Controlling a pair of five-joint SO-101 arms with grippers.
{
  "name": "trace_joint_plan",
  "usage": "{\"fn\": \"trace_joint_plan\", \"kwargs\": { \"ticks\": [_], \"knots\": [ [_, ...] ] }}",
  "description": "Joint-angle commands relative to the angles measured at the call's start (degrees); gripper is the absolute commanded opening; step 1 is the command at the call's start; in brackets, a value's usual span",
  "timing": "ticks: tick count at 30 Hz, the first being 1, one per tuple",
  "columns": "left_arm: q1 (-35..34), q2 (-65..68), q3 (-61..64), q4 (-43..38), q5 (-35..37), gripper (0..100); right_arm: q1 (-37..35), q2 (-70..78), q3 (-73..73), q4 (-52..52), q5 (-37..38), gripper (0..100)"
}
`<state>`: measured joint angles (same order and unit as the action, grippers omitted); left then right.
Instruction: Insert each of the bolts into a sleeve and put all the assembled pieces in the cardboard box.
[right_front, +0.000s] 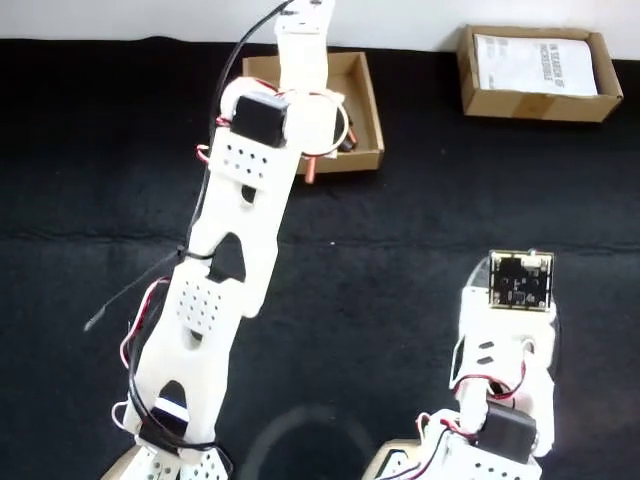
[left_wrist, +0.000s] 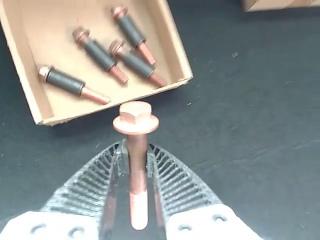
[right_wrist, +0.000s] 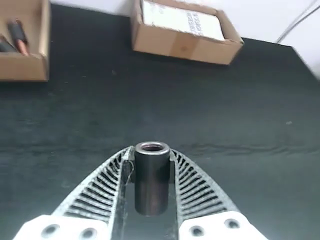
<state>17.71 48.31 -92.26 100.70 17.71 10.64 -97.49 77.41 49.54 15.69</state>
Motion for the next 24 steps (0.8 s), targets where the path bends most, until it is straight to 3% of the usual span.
{"fn": "trace_joint_plan", "kwargs": {
  "ticks": [1,5,8,11,16,24],
  "knots": [
    [1.5,-8.4,-2.8,0.3,0.2,1,-4.3,-0.5,0.0,-2.3,-8.4,0.8],
    [2.8,-14.6,-2.3,0.3,0.2,1,-7.8,-0.5,1.2,-9.4,-20.0,0.8],
    [3.6,-19.0,-2.3,0.3,0.2,1,-9.5,-0.5,3.6,-16.1,-22.8,0.8],
    [4.1,-23.0,-2.2,0.6,0.1,1,-10.8,-0.5,5.6,-23.0,-22.8,0.8],
    [4.4,-29.0,-2.2,0.6,-6.7,1,-13.8,-0.5,9.3,-36.2,-20.2,0.8],
    [4.3,-39.1,2.4,0.7,-7.5,1,-18.8,-0.5,13.3,-48.3,-13.5,0.8]
  ]
}}
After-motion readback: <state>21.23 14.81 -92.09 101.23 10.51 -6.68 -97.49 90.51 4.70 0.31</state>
